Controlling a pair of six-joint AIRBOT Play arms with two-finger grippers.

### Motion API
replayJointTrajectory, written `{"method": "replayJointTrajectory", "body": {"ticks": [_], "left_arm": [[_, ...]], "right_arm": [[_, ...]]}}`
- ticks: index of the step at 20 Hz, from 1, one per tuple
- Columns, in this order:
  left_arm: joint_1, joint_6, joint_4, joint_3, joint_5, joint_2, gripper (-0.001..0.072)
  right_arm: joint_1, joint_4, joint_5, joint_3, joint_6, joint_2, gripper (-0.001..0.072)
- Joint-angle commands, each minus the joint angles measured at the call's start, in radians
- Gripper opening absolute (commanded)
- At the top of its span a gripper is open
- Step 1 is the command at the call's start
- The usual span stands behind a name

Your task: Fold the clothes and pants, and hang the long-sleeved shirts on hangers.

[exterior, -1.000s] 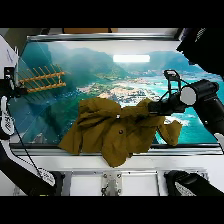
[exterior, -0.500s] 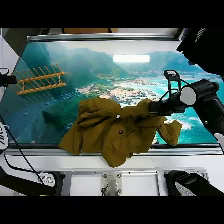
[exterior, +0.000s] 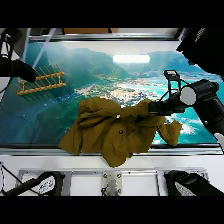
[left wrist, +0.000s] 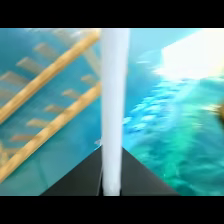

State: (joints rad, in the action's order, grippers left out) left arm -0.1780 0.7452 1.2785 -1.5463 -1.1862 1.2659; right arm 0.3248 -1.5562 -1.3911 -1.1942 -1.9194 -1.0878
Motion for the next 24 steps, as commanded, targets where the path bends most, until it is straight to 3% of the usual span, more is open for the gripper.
{"method": "replayJointTrajectory", "body": {"ticks": [1, 7, 9, 12, 17, 24], "left_arm": [[0.060, -0.330, -0.226, 0.126, -0.176, -0.113, 0.0013], [0.114, -0.319, -0.217, 0.276, -0.225, -0.199, 0.0012], [0.070, -0.321, -0.235, 0.265, -0.398, -0.176, 0.0011], [0.010, -0.398, -0.232, 0.254, -0.636, -0.135, 0.0011], [-0.007, -0.482, -0.224, 0.388, -0.606, -0.162, 0.0012], [-0.004, -0.487, -0.225, 0.608, -0.528, -0.240, 0.0012]], "right_arm": [[0.001, 0.008, -0.001, 0.000, 0.000, 0.000, 0.0016], [0.001, 0.008, 0.000, 0.000, 0.000, 0.000, 0.0016], [0.001, 0.008, 0.000, 0.000, 0.000, 0.000, 0.0016], [0.001, 0.008, 0.000, 0.000, 0.000, 0.000, 0.0016], [0.001, 0.008, -0.001, 0.000, 0.000, 0.000, 0.0016], [0.001, 0.008, 0.000, 0.000, 0.000, 0.000, 0.0016]]}}
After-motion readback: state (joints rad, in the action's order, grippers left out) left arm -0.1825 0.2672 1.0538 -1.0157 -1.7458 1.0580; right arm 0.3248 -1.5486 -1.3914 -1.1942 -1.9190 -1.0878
